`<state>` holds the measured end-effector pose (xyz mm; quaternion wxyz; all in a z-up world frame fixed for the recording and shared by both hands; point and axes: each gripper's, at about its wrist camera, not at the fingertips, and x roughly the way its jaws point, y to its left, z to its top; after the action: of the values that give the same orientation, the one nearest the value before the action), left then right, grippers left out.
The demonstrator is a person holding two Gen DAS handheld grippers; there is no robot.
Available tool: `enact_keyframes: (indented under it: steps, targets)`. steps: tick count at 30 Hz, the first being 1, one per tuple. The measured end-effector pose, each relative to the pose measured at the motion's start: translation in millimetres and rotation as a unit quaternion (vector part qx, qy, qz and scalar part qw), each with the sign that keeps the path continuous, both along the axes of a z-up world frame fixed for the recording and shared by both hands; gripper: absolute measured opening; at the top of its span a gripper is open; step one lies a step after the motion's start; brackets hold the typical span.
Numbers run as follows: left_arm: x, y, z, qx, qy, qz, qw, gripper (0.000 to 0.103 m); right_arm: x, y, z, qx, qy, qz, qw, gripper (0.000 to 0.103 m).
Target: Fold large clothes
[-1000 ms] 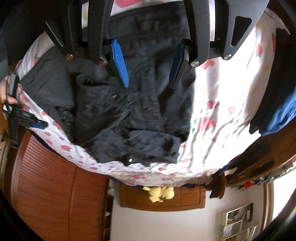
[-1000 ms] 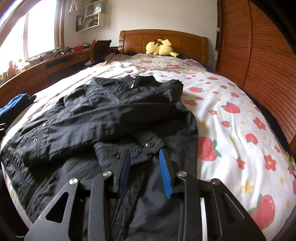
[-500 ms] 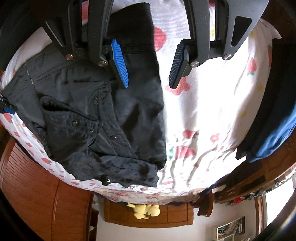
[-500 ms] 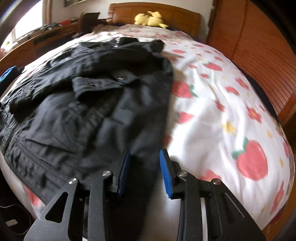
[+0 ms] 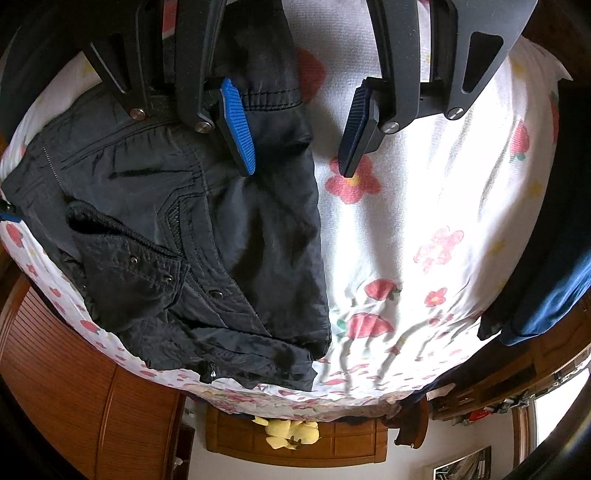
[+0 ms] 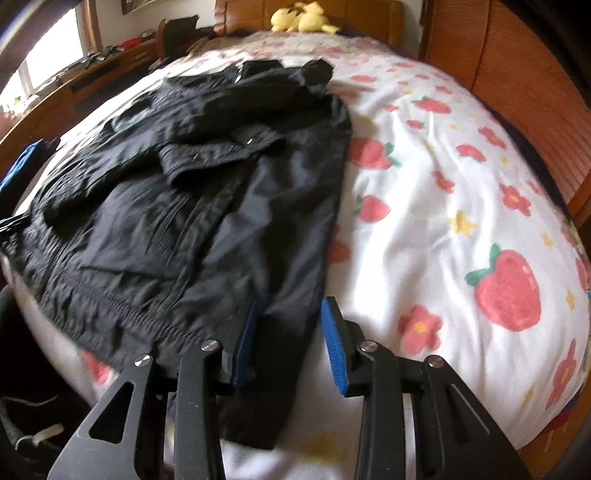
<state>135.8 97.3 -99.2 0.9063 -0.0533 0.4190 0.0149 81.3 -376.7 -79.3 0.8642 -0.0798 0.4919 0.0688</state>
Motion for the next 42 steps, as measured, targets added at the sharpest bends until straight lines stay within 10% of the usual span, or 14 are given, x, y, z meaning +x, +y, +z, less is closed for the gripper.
enact_keyframes:
  steps: [4, 8, 10, 23, 42]
  targets:
    - [0.7, -2.3, -2.9, 0.009, -0.003, 0.000, 1.0000, 0.050, 7.4, -3.1, -9.7, -0.004, 0.023, 0.003, 1.000, 0.041]
    - [-0.2, -2.0, -4.0, 0.007, -0.006, 0.000, 1.0000, 0.050, 20.9, -16.1, -15.8, -0.043, 0.024, -0.039, 0.998, 0.094]
    - [-0.9, -1.8, -5.0, 0.006, -0.008, 0.000, 0.9999, 0.050, 25.7, -29.3, -21.3, -0.007, 0.030, -0.050, 0.998, 0.099]
    - [-10.7, -4.8, 0.9, 0.019, -0.002, -0.016, 0.9997, 0.051, -3.3, -7.5, 4.9, 0.037, -0.017, -0.001, 0.999, 0.099]
    - [-47.8, -1.9, 15.4, 0.003, 0.008, -0.050, 0.9987, 0.052, -23.5, 6.6, 10.6, 0.112, -0.009, 0.046, 0.993, 0.060]
